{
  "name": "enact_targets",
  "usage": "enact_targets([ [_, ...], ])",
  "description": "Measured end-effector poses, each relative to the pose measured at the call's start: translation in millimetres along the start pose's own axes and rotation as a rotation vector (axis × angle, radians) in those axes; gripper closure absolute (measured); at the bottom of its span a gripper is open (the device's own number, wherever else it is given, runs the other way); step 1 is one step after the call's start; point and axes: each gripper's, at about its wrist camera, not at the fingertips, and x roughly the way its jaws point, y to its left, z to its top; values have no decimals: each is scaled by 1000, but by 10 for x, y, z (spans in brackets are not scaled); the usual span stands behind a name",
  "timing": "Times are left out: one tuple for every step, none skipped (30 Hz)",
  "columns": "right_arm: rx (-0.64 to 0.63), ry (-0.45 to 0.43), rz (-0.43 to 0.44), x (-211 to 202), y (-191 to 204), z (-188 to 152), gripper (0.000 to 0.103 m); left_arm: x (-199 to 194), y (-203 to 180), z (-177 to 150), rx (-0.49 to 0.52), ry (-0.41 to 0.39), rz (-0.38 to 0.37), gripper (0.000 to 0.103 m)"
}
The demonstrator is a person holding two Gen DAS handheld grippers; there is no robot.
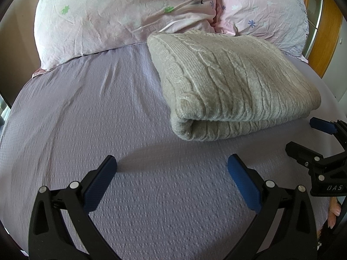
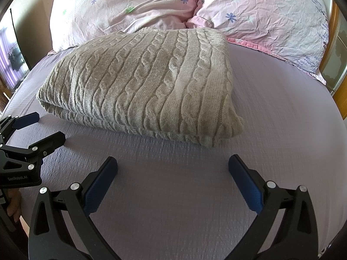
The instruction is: Fold small clothes
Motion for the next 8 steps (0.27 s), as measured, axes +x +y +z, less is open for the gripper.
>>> enact_targets([
  [0,0,0,-1,0,1,1,-2,-1,-2,0,0,0,2],
  [0,0,0,-2,0,2,1,1,0,2,0,0,0,2],
  [0,0,0,-1,0,2,1,-2,-1,-2,0,0,0,2],
  [0,0,0,0,1,1,1,-2,-1,-2,0,0,0,2],
  [0,0,0,-1,0,3,1,1,0,2,0,0,0,2],
  [0,0,0,0,1,1,1,-2,-1,-3,-1,0,1,2],
  [0,0,0,-1,1,3,1,-2,-2,-3,-1,0,1,2],
  [0,0,0,-1,1,3,1,-3,-2,-3,-1,0,1,2],
])
